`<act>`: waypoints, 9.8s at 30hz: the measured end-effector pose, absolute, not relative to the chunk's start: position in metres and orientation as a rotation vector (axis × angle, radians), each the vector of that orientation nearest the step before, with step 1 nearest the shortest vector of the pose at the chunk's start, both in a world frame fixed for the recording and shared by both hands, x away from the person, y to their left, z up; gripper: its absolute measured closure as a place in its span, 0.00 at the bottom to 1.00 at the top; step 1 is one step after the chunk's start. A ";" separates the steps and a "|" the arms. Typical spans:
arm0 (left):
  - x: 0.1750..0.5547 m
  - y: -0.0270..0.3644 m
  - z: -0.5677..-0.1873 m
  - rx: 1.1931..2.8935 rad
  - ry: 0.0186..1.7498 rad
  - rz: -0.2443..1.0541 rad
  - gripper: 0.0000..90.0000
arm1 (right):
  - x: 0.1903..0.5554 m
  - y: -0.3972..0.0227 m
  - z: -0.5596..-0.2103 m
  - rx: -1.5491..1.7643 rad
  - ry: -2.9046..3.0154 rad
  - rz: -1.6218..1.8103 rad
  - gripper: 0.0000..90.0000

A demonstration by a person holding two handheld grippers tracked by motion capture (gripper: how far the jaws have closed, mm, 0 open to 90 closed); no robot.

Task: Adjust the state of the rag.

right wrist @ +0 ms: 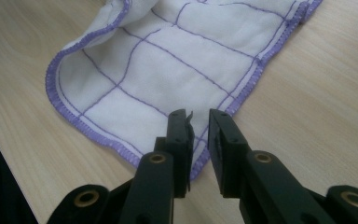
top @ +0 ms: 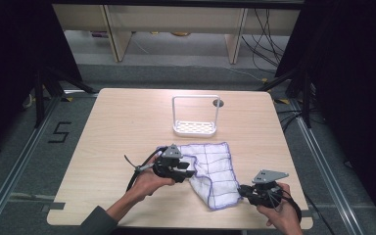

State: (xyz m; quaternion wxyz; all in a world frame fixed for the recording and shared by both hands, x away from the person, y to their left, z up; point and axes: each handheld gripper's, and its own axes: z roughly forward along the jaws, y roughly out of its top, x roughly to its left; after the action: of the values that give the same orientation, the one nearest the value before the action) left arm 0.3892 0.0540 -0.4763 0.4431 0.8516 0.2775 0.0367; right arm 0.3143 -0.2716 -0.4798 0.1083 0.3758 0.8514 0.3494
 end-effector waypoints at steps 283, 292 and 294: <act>0.335 0.153 -0.511 2.210 0.680 0.176 0.92 | 0.457 -0.186 -0.473 1.041 2.574 0.895 0.97; 0.307 0.136 -0.510 2.193 0.609 0.139 0.92 | 0.492 -0.146 -0.474 0.890 2.647 0.826 0.97; 0.303 0.130 -0.510 2.196 0.584 0.133 0.92 | 0.497 -0.136 -0.477 0.837 2.662 0.805 0.97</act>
State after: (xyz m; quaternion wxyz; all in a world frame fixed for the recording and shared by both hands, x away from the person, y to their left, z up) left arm 0.3028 0.1295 -0.5103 0.4191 0.8759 0.2330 0.0531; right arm 0.4966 -0.1362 -0.4769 0.1184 0.2860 0.9102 0.2752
